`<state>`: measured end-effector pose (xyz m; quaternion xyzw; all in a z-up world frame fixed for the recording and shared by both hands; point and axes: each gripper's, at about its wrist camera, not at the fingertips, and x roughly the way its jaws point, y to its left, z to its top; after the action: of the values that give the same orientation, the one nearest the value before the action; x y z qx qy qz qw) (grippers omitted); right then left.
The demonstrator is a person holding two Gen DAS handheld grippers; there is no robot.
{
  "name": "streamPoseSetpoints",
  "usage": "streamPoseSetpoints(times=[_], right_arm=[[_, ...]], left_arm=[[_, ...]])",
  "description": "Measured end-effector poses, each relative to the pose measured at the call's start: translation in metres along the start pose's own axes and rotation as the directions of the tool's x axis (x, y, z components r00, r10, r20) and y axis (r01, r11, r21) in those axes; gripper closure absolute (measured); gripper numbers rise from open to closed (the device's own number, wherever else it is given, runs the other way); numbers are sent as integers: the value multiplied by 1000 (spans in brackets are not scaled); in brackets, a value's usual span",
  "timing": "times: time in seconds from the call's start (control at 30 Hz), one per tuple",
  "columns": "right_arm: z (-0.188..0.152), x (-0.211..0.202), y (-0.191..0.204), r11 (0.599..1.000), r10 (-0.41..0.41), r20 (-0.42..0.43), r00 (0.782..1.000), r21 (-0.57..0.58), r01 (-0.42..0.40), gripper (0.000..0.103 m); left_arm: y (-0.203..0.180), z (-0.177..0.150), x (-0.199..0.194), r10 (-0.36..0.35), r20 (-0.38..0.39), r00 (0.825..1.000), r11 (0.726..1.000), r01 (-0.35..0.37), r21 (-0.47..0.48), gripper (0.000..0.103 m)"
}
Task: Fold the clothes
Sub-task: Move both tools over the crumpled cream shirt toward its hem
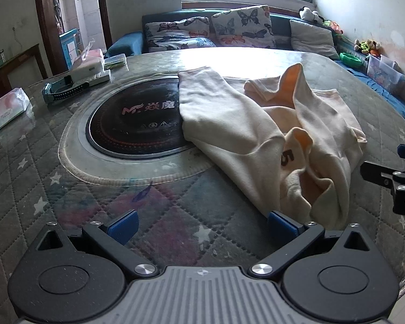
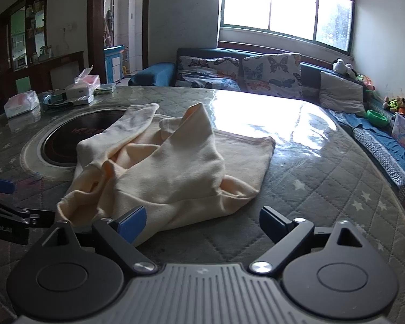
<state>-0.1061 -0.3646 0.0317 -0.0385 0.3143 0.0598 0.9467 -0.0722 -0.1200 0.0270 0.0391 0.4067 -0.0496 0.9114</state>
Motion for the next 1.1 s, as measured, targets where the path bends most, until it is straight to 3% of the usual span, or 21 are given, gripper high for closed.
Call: streamPoseSetpoints(times=[1.1], right_arm=[[-14, -16, 32, 996, 85, -31, 996, -35, -86, 16]], left_arm=[[-19, -14, -19, 4, -5, 1000, 996, -4, 86, 0]])
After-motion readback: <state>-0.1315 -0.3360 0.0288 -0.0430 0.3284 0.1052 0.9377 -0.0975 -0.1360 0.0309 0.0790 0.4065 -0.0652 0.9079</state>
